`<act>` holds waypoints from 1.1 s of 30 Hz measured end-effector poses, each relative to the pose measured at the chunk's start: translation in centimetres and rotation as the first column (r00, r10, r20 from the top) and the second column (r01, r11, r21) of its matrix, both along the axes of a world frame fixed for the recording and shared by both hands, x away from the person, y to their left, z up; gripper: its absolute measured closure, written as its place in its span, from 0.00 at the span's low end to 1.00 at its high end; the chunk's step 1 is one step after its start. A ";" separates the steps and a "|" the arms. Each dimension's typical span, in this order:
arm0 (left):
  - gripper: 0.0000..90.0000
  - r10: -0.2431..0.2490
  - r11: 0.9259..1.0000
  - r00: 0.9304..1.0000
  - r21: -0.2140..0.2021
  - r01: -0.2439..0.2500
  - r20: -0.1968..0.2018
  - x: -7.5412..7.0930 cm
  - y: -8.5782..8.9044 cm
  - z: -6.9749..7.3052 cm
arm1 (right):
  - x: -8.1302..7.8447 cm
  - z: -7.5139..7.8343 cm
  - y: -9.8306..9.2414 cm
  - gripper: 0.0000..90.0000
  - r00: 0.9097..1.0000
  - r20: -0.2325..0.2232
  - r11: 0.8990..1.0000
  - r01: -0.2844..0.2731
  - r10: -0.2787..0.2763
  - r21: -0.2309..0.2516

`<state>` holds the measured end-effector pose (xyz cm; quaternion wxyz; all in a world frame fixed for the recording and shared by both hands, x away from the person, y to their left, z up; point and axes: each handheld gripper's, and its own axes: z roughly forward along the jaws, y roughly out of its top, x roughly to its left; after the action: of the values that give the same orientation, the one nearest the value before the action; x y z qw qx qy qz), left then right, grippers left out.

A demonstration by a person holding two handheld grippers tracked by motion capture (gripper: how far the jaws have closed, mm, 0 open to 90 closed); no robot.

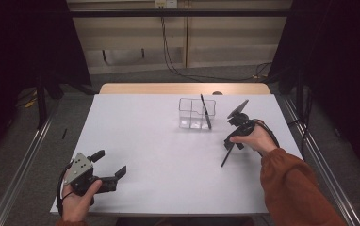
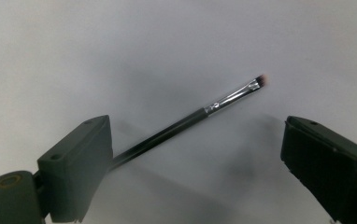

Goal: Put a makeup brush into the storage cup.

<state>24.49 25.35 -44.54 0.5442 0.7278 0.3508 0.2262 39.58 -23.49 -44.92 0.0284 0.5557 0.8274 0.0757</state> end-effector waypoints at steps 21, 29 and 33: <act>0.03 -0.005 1.000 1.000 0.001 0.005 0.000 0.0 0.0 0.0 | 0.0 -0.8 1.2 0.25 0.998 -0.032 0.998 0.046 -0.048 -0.043; 0.03 -0.007 1.000 1.000 0.001 0.007 -0.002 0.0 0.0 0.0 | 0.3 -0.7 1.1 0.32 0.998 -0.059 0.998 0.032 -0.035 -0.052; 0.03 -0.010 1.000 1.000 0.001 0.010 -0.002 0.0 -0.1 0.0 | 0.3 -0.6 0.9 0.37 0.998 -0.060 0.998 0.029 -0.032 -0.048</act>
<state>24.45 25.22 -44.56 0.5445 0.7300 0.3476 0.2229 39.90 -22.55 -45.49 0.0174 0.5696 0.8209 0.0388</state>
